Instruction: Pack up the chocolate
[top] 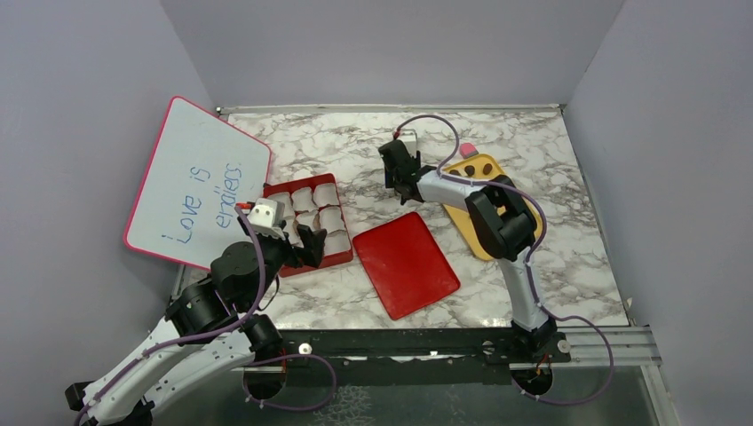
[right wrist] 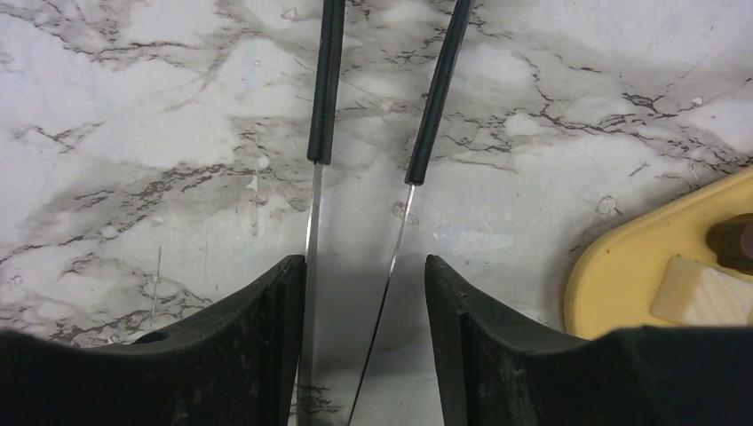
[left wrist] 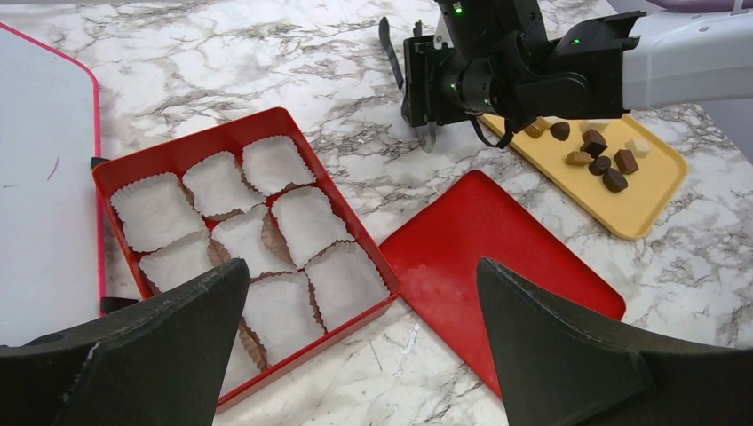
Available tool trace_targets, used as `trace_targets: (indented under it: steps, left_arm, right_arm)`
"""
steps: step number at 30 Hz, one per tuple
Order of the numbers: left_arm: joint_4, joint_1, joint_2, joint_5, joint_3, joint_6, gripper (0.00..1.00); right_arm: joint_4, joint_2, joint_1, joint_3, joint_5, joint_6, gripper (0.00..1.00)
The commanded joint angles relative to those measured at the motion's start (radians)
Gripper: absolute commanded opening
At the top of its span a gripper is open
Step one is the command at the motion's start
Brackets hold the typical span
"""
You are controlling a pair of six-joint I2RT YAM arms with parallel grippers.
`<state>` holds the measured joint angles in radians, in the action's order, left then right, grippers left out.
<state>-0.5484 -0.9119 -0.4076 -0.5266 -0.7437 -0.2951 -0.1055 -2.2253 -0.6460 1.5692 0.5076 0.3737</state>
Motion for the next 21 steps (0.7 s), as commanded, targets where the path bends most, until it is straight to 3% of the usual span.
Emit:
trace_targets:
  steps: [1, 13, 21]
  left_arm:
    - [0.013, -0.003, -0.002, 0.001, 0.009, -0.001, 0.99]
    - [0.012, -0.001, -0.012, -0.014, 0.009, -0.001, 0.99]
    - [-0.005, -0.002, -0.031, -0.05, 0.001, -0.008, 0.98]
  right_arm:
    - [0.044, -0.044, 0.011, 0.028, -0.001, 0.002, 0.56]
    - [0.031, -0.086, 0.022, 0.059, 0.03, -0.005, 0.47]
    - [0.157, 0.046, 0.021, -0.065, 0.003, -0.089, 0.41]
